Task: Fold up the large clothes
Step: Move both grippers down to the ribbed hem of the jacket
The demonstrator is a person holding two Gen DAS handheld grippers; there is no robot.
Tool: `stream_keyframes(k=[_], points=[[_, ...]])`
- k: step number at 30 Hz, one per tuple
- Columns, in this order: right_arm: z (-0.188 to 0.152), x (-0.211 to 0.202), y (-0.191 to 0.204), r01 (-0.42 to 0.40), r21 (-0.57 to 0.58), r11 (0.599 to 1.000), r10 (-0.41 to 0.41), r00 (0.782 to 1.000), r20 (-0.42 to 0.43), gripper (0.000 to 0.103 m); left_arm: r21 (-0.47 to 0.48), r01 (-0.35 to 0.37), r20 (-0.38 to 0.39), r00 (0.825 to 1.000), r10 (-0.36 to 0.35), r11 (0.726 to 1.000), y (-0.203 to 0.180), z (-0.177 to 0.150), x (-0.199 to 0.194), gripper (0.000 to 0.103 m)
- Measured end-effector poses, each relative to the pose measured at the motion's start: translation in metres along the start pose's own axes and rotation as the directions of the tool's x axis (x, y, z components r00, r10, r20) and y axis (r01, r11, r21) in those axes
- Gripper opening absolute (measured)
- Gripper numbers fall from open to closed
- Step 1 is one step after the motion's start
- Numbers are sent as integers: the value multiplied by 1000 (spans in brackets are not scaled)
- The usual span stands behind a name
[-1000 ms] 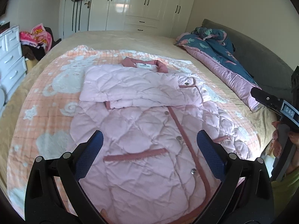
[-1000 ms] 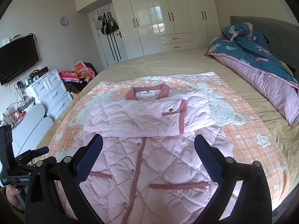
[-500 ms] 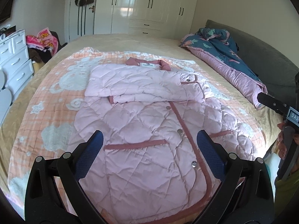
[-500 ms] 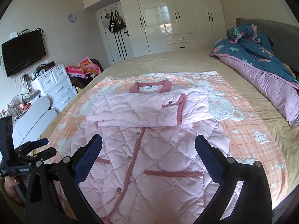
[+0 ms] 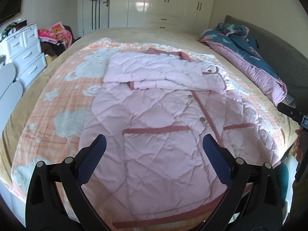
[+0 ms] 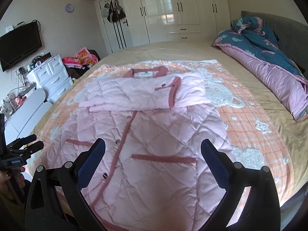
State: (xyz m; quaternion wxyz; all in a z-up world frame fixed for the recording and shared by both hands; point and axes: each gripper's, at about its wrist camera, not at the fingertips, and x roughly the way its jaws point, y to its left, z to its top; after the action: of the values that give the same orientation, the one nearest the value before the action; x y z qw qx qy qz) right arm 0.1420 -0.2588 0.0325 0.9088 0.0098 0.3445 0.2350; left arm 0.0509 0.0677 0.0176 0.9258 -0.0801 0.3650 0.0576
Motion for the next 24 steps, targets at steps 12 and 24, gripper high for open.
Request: stream_keyframes(k=[12, 24], points=[[-21, 5, -29, 37, 31, 999, -35, 998, -56, 99, -8, -62, -68, 996, 61, 998, 17, -17, 15, 94], [-41, 9, -49, 67, 36, 997, -63, 991, -115, 99, -58, -101, -162, 983, 91, 993, 40, -41, 27, 94]])
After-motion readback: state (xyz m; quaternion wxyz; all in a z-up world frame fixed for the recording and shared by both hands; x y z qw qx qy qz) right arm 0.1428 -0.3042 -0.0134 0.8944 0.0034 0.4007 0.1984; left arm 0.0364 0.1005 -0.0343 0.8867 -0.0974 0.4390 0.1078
